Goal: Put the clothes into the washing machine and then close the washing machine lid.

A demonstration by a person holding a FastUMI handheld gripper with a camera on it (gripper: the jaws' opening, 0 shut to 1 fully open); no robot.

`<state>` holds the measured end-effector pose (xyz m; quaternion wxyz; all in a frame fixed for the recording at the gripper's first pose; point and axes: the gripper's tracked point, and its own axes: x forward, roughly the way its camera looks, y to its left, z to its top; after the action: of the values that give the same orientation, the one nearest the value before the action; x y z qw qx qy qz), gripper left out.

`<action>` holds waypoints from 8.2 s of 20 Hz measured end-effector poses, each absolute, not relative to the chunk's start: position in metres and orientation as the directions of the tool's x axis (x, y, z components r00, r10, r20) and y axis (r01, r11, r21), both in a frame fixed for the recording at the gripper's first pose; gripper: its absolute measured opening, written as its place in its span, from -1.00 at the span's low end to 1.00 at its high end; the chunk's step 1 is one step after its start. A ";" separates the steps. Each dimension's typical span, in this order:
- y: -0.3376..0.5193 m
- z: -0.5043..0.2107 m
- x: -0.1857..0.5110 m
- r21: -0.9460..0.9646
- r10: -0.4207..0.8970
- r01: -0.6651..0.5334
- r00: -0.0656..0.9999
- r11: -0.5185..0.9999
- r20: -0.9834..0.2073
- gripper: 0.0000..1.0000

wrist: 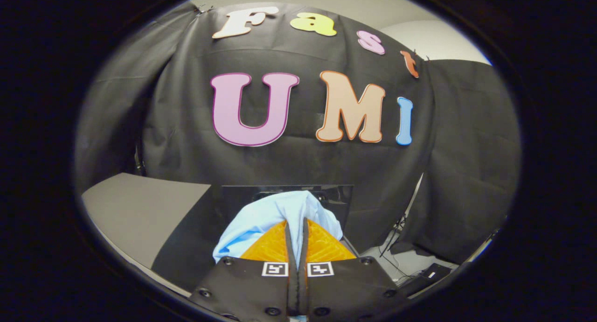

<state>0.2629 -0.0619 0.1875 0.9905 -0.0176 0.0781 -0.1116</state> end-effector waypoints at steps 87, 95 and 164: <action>-0.043 0.174 0.512 0.094 -0.019 0.008 0.993 0.996 0.120 0.95; -0.057 0.169 0.501 0.077 -0.072 0.063 0.990 0.995 0.121 0.91; -0.071 0.075 0.246 0.030 -0.169 0.170 0.985 0.985 -0.028 0.93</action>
<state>0.2459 -0.0706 0.0750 0.9962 0.0162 0.0126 -0.0850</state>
